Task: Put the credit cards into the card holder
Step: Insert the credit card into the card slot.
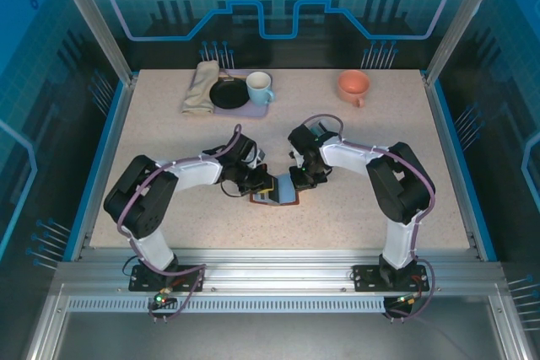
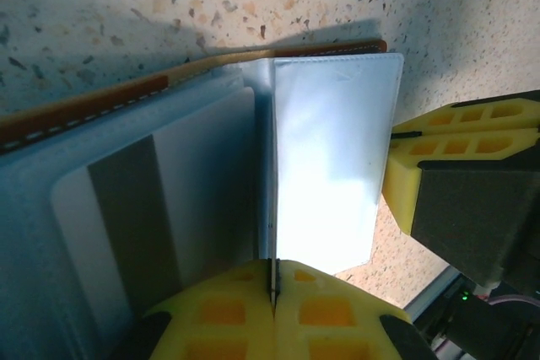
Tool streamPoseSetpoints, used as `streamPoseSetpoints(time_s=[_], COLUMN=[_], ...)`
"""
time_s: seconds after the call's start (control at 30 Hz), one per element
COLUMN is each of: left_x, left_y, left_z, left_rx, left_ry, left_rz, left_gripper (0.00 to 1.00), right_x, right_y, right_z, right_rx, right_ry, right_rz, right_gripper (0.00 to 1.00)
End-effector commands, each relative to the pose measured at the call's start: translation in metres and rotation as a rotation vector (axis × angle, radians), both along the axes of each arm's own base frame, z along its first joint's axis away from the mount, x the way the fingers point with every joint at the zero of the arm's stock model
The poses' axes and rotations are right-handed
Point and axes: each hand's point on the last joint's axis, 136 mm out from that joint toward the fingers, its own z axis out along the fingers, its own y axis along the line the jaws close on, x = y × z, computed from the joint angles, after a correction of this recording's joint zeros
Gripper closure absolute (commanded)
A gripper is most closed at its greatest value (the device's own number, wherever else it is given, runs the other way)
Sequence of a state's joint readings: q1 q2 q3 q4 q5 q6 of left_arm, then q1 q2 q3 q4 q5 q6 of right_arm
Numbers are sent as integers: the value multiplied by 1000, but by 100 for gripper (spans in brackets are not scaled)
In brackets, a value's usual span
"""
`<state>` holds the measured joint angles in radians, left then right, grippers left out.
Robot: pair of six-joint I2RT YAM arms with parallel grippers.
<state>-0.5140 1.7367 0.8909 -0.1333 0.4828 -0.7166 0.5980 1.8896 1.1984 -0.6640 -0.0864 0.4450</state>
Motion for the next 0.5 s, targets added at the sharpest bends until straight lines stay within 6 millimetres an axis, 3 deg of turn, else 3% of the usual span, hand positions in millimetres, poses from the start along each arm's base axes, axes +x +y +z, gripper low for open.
streamPoseSetpoints(time_s=[0.0, 0.3, 0.47], left_x=[0, -3, -2], left_y=[-4, -2, -2], left_z=[-12, -15, -14], left_rx=[-74, -84, -87], left_ry=[15, 20, 18], left_rz=[16, -16, -8], left_gripper=[96, 96, 96], right_x=[-10, 4, 8], right_y=[-8, 1, -3], right_z=[-20, 21, 28], right_rx=[-20, 101, 82], right_ry=[50, -3, -20], right_rz=[-7, -42, -70], right_gripper=[85, 61, 54])
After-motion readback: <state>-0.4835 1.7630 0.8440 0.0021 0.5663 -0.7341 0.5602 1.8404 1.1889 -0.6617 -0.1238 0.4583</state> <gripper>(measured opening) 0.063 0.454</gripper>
